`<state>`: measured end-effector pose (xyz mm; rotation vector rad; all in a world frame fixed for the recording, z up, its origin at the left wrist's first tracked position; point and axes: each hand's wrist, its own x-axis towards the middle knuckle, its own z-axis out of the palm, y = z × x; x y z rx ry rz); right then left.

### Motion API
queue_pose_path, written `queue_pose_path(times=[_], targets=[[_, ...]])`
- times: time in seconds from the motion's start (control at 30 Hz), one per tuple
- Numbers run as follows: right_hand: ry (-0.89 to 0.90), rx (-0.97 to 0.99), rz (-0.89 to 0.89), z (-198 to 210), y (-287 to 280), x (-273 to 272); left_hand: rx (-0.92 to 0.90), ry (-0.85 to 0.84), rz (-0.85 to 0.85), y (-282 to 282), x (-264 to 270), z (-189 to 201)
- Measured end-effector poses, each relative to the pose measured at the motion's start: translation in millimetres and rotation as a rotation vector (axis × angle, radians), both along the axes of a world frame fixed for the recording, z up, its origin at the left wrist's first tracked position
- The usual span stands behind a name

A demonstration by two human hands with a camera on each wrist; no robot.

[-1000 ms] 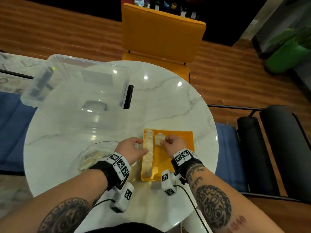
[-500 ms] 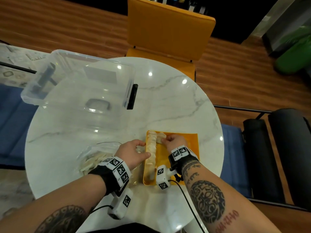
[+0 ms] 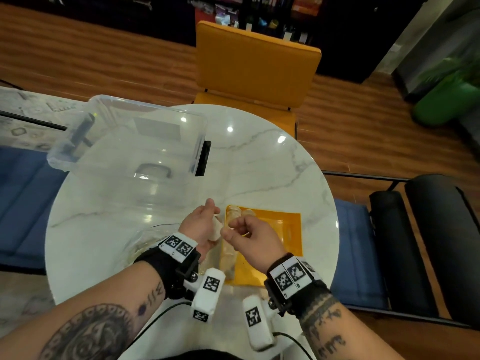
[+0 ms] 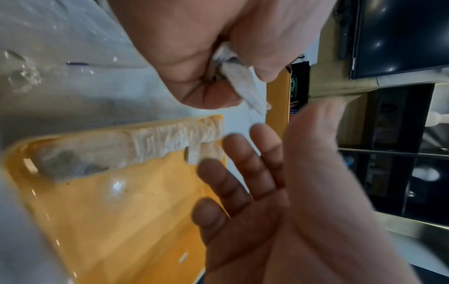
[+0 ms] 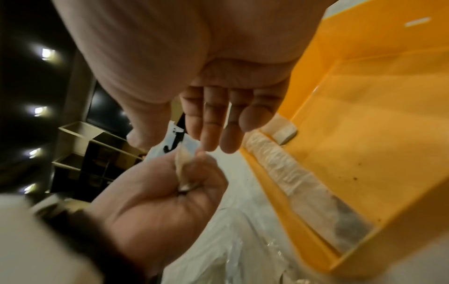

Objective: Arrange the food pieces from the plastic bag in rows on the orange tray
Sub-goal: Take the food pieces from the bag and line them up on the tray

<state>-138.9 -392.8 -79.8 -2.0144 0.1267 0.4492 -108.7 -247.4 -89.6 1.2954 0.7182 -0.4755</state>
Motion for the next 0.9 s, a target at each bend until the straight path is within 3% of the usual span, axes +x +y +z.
queue_pose_path(times=[0.33,0.5,0.63,0.7,0.83,0.9], targets=[[-0.128,-0.033,-0.091,24.3,-10.3,-2.1,-0.103,-0.136,-0.105,-3.8,-19.8,19.1],[-0.292,-0.24,0.144,49.2,-30.3,2.7,0.18,-0.329,-0.473,4.0,-30.4,21.7],[-0.263,-0.328,0.353,59.7,-35.4,1.7,0.499,-0.51,-0.755,4.9,-33.7,22.0],[-0.274,-0.298,0.334,56.8,-35.6,-0.5,0.524,-0.51,-0.761,3.4,-34.1,20.3],[-0.212,-0.146,0.08,39.8,-39.5,-8.6,0.455,-0.515,-0.635,0.5,-36.2,17.8],[-0.148,-0.136,0.079,25.7,-39.0,-13.9,0.436,-0.499,-0.6,0.4,-36.2,12.2]])
